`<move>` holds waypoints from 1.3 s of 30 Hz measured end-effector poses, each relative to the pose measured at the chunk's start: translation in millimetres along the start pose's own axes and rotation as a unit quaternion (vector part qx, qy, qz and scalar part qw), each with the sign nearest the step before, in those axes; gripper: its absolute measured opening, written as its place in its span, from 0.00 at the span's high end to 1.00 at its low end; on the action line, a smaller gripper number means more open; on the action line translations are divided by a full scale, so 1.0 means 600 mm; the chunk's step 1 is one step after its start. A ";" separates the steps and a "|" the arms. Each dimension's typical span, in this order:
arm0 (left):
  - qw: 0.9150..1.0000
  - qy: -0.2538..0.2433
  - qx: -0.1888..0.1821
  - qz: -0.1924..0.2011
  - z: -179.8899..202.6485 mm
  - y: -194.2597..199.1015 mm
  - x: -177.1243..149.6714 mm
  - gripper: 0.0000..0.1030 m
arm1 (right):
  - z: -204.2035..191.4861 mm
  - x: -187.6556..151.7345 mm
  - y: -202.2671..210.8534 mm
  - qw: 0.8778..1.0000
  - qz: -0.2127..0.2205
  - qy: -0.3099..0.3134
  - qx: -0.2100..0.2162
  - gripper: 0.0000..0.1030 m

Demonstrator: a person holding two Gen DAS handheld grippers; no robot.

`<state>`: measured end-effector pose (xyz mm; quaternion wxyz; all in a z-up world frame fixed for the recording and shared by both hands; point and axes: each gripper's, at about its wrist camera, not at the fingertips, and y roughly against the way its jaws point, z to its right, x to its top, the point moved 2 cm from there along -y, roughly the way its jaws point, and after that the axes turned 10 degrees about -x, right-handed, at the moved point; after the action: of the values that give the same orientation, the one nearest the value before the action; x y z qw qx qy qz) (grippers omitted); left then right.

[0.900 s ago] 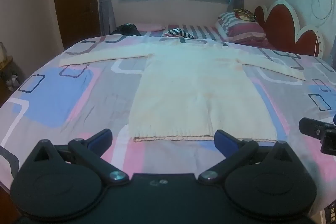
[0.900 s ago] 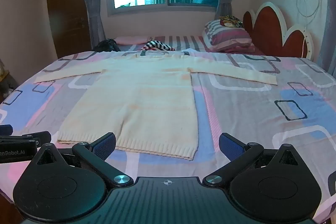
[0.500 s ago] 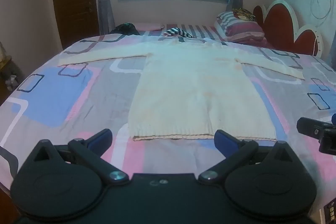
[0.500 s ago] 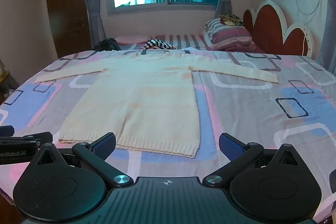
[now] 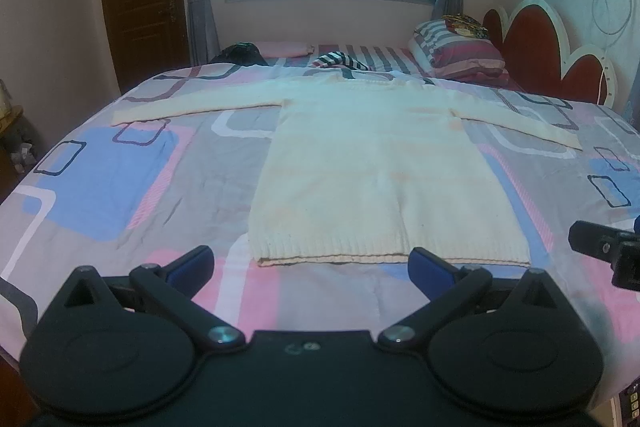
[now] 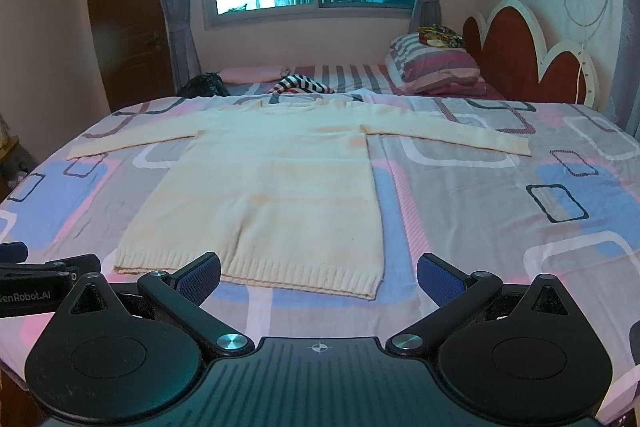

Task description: Fold small clothes

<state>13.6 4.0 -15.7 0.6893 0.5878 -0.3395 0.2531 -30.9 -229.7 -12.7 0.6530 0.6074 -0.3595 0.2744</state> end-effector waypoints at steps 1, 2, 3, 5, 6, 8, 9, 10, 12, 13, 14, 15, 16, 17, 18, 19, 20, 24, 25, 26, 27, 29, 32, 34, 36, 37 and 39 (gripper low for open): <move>1.000 0.000 0.000 0.000 0.000 0.000 0.000 0.00 | -0.002 0.002 0.002 1.000 -0.001 0.000 0.001 0.00; 1.000 0.000 0.000 0.000 -0.002 -0.001 0.001 0.00 | -0.005 0.001 0.006 1.000 -0.001 -0.001 0.000 0.00; 1.000 0.000 -0.001 -0.001 -0.002 -0.001 0.001 0.00 | -0.006 0.001 0.006 1.000 -0.001 -0.001 0.000 0.00; 1.000 -0.001 -0.002 -0.001 -0.003 -0.001 0.001 0.00 | -0.006 0.001 0.006 1.000 -0.001 -0.001 0.000 0.00; 1.000 -0.001 -0.002 -0.001 -0.003 -0.001 0.000 0.00 | -0.006 0.000 0.006 1.000 -0.001 -0.001 0.000 0.00; 1.000 0.000 -0.002 -0.001 -0.005 -0.002 0.001 0.00 | -0.005 0.001 0.006 1.000 -0.002 -0.001 0.000 0.00; 1.000 0.000 -0.002 -0.001 -0.005 -0.002 0.001 0.00 | -0.005 0.001 0.006 1.000 -0.002 -0.001 0.000 0.00; 1.000 0.000 -0.003 -0.001 -0.005 -0.002 0.001 0.00 | -0.005 0.001 0.006 1.000 -0.001 -0.002 0.000 0.00; 1.000 0.000 -0.002 -0.001 -0.005 -0.002 0.001 0.00 | -0.005 0.001 0.006 1.000 -0.002 -0.002 0.000 0.00; 1.000 0.000 -0.002 0.000 -0.006 -0.002 0.001 0.00 | -0.005 0.001 0.005 1.000 -0.003 -0.002 0.000 0.00; 1.000 0.001 -0.003 0.000 -0.006 -0.002 0.002 0.00 | -0.005 0.001 0.006 1.000 -0.002 -0.003 0.001 0.00; 1.000 0.001 -0.003 0.000 -0.007 -0.003 0.001 0.00 | -0.006 0.001 0.007 1.000 -0.002 -0.003 0.001 0.00; 1.000 0.001 -0.002 0.000 -0.007 -0.003 0.001 0.00 | -0.006 0.001 0.006 1.000 -0.003 -0.002 0.000 0.00; 1.000 0.001 -0.002 0.000 -0.008 -0.003 0.001 0.00 | -0.005 0.001 0.006 1.000 -0.003 -0.002 0.001 0.00; 1.000 0.002 -0.002 0.000 -0.008 -0.003 0.001 0.00 | -0.004 0.001 0.008 1.000 -0.002 -0.002 0.001 0.00; 1.000 0.002 -0.002 -0.001 -0.009 -0.004 0.001 0.00 | -0.004 0.001 0.008 1.000 -0.003 -0.002 0.001 0.00; 1.000 0.002 -0.001 -0.001 -0.008 -0.003 0.001 0.00 | -0.003 0.001 0.008 1.000 -0.003 -0.003 0.002 0.00; 1.000 0.001 -0.001 -0.001 -0.006 -0.003 0.001 0.00 | -0.002 0.002 0.009 1.000 -0.005 -0.002 0.002 0.00; 1.000 0.001 -0.002 -0.001 -0.006 -0.003 0.001 0.00 | -0.002 0.002 0.009 1.000 -0.005 -0.002 0.002 0.00; 1.000 0.001 -0.002 -0.001 -0.006 -0.003 0.001 0.00 | -0.002 0.002 0.009 1.000 -0.004 -0.002 0.002 0.00; 1.000 0.001 -0.001 -0.001 -0.005 -0.003 0.001 0.00 | -0.001 0.002 0.009 1.000 -0.004 -0.002 0.002 0.00; 1.000 0.001 -0.002 -0.002 -0.006 -0.003 0.001 0.00 | -0.001 0.002 0.009 1.000 -0.004 -0.002 0.002 0.00; 1.000 0.001 -0.001 -0.002 -0.006 -0.002 0.001 0.00 | 0.000 0.002 0.007 1.000 -0.006 -0.003 0.002 0.00; 1.000 0.002 0.000 -0.003 -0.005 -0.003 0.000 0.00 | 0.001 0.001 0.006 1.000 -0.007 -0.003 0.002 0.00; 1.000 0.002 0.000 -0.004 -0.005 -0.004 0.000 0.00 | 0.001 0.000 0.006 1.000 -0.007 -0.003 0.002 0.00; 1.000 0.002 0.001 -0.005 -0.005 -0.004 -0.001 0.00 | 0.001 0.000 0.006 1.000 -0.007 -0.003 0.002 0.00; 1.000 0.002 0.001 -0.005 -0.004 -0.005 0.000 0.00 | 0.002 -0.001 0.005 1.000 -0.008 -0.003 0.003 0.00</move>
<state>16.2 6.0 -18.0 0.6903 0.5900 -0.3351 0.2511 -34.1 -230.7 -11.3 0.6521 0.6130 -0.3562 0.2684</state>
